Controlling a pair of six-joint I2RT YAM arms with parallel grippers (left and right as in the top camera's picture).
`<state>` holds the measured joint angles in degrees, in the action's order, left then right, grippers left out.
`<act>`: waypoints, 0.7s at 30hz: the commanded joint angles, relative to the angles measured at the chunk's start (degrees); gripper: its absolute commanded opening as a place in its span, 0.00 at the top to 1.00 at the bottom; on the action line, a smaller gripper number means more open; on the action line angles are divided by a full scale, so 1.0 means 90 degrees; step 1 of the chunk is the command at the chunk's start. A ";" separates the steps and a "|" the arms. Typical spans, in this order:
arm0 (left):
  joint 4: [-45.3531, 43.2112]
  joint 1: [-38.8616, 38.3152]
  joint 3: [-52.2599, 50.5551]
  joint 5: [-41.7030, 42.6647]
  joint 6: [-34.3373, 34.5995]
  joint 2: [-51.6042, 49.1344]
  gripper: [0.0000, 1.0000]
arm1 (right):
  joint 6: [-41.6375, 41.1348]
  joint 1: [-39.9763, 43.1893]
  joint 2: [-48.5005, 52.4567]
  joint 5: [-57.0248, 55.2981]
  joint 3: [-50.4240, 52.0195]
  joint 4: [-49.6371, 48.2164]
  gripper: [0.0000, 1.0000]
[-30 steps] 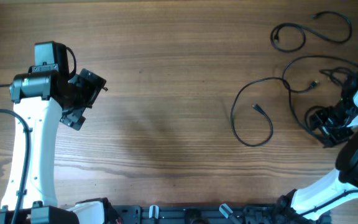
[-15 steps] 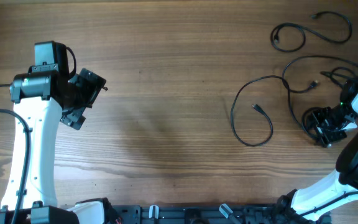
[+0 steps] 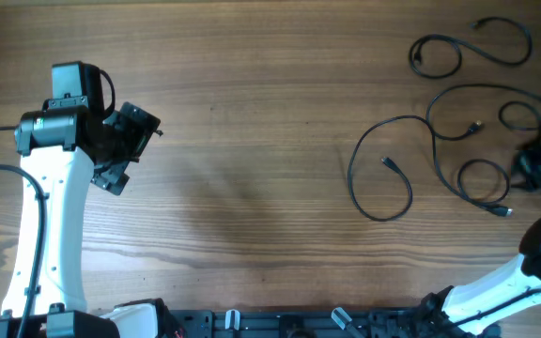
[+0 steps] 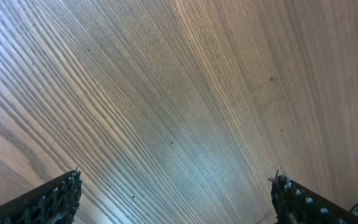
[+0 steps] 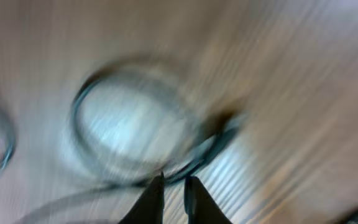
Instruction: Untangle cables
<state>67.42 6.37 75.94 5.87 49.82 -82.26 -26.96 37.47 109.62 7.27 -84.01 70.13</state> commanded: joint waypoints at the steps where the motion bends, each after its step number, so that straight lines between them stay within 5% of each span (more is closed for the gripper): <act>1: -0.0029 0.0019 0.0015 0.0007 0.0012 -0.0032 0.00 | 0.1552 -0.0954 0.0049 0.1367 0.0202 0.0041 0.50; 6: -0.0039 0.0019 0.0015 0.0007 0.0010 -0.0032 0.00 | 0.1821 -0.3485 0.0046 0.1690 0.0245 -0.0493 0.47; 9: -0.0041 0.0019 0.0015 0.0007 0.0010 -0.0029 0.00 | 0.1841 -0.4435 0.0049 0.1690 0.0257 -0.0636 0.26; 11: -0.0066 0.0019 0.0015 0.0007 0.0010 -0.0029 0.00 | 0.1724 -0.5326 0.0049 0.0942 0.0430 -0.0777 0.26; 18: -0.0061 0.0019 0.0015 0.0007 0.0010 -0.0032 0.00 | 0.1226 -0.6547 0.0061 -0.0340 0.1059 -0.1552 0.20; 21: -0.0058 0.0019 0.0015 0.0007 0.0010 -0.0032 0.00 | 0.0782 -0.6579 0.0061 -0.0571 0.1382 -0.1664 0.29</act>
<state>66.85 6.37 75.94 5.87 49.82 -82.26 -16.21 -21.71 109.62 6.35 -74.17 56.03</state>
